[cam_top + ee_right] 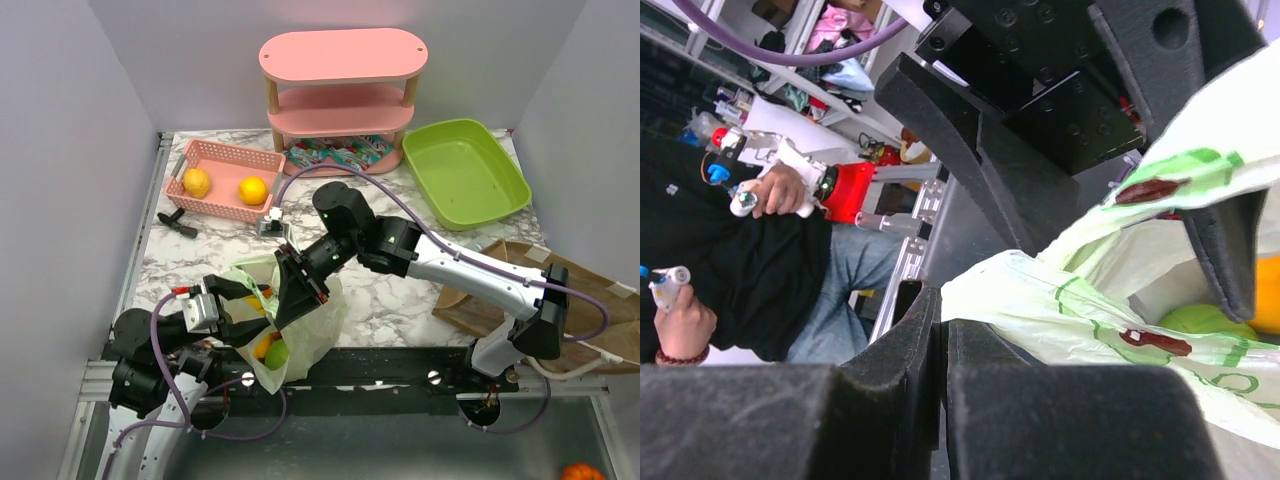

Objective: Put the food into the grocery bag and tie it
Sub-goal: Tie the grocery bag at the center of the board.

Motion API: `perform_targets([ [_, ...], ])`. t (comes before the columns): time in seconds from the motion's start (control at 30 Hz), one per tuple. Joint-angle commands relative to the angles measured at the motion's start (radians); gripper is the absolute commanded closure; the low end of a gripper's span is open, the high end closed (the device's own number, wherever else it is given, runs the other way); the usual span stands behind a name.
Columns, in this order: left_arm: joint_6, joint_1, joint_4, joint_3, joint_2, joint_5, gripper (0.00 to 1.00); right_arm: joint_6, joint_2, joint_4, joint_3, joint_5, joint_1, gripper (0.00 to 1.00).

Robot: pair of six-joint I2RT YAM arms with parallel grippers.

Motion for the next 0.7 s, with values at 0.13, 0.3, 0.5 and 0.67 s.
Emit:
perform_targets([
  [0.13,-0.045,0.006,0.125,-0.028,-0.013,0.031,0.27,0.041,-0.012,0.084,-0.031,-0.054,-0.001,0.93],
  [0.3,-0.078,0.006,0.177,-0.052,-0.004,0.04,0.3,0.057,-0.009,0.108,-0.033,-0.07,-0.001,0.93],
  [0.5,-0.109,0.006,0.239,-0.09,0.001,0.025,0.52,0.082,-0.018,0.14,-0.049,-0.076,-0.002,0.93],
  [0.67,-0.118,0.006,0.251,-0.104,0.013,0.041,0.6,0.105,-0.026,0.173,-0.067,-0.077,-0.001,0.93],
])
